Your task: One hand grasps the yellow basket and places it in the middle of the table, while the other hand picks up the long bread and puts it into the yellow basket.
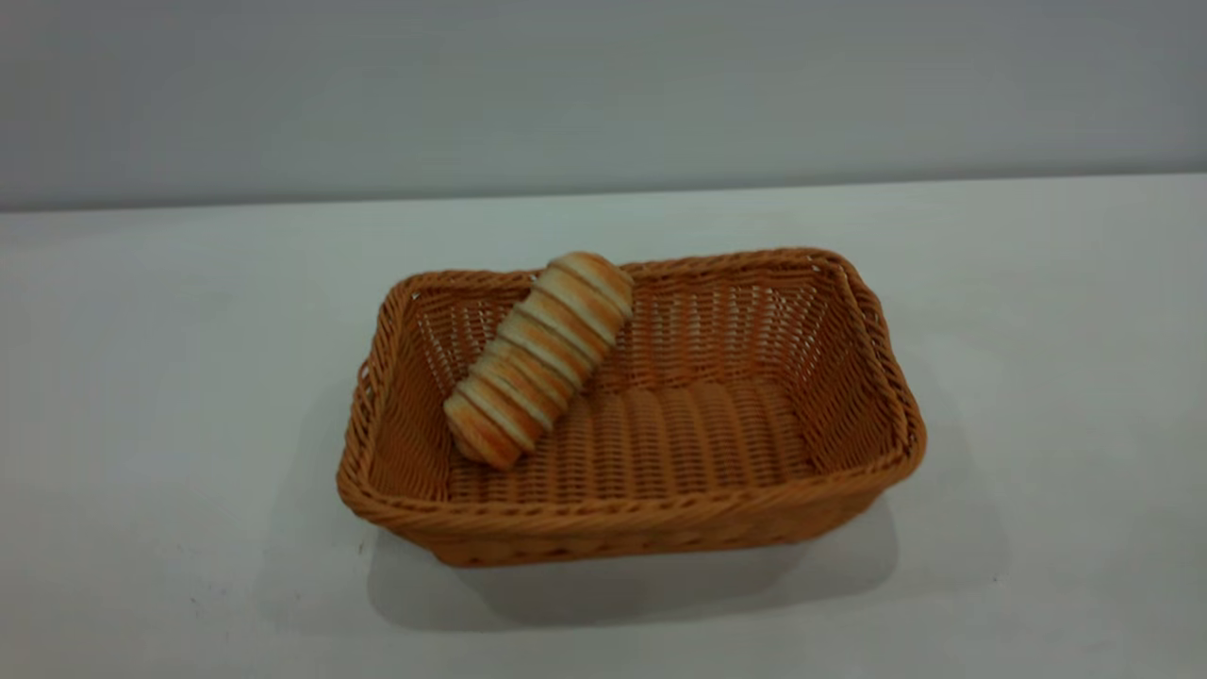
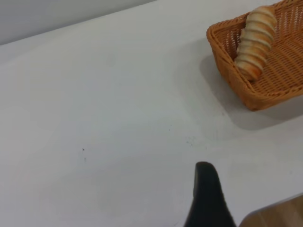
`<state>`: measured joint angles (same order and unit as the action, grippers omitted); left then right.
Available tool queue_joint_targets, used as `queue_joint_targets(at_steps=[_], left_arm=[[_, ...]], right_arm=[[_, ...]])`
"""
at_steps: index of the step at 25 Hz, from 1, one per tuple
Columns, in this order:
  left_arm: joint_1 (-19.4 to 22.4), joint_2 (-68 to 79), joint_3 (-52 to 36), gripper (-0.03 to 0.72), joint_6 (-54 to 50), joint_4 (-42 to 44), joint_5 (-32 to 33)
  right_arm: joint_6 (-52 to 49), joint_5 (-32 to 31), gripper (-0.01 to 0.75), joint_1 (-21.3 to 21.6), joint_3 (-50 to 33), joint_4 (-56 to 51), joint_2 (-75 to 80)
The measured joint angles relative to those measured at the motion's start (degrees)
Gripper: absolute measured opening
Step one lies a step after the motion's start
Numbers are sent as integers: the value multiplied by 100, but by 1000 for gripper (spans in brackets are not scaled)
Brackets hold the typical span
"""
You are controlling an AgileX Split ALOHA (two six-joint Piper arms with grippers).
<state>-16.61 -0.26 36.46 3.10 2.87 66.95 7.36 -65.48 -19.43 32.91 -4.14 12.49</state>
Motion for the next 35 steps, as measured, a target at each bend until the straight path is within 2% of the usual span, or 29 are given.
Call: queue_joint_targets(at_steps=[6,12,19,25,35], left_arm=[[0,-102,-169,557,-106,135,0],[0,-102,-169,557,-163,383,0],[0,-102,-176,557,-995,384,0],[0,-102,-642,557,-1075,346,-33],[0,-102,-816,557,-1090,269,-154]], right_arm=[[-63,150,559,0,-447,150,-353],[-109,86,559,0,-473,220,-450],[-171,-43,559,0,-473,220,-455],[-185,-51,559,0,-473,220,-455],[-192,-51,559,0,-473,220,-455]])
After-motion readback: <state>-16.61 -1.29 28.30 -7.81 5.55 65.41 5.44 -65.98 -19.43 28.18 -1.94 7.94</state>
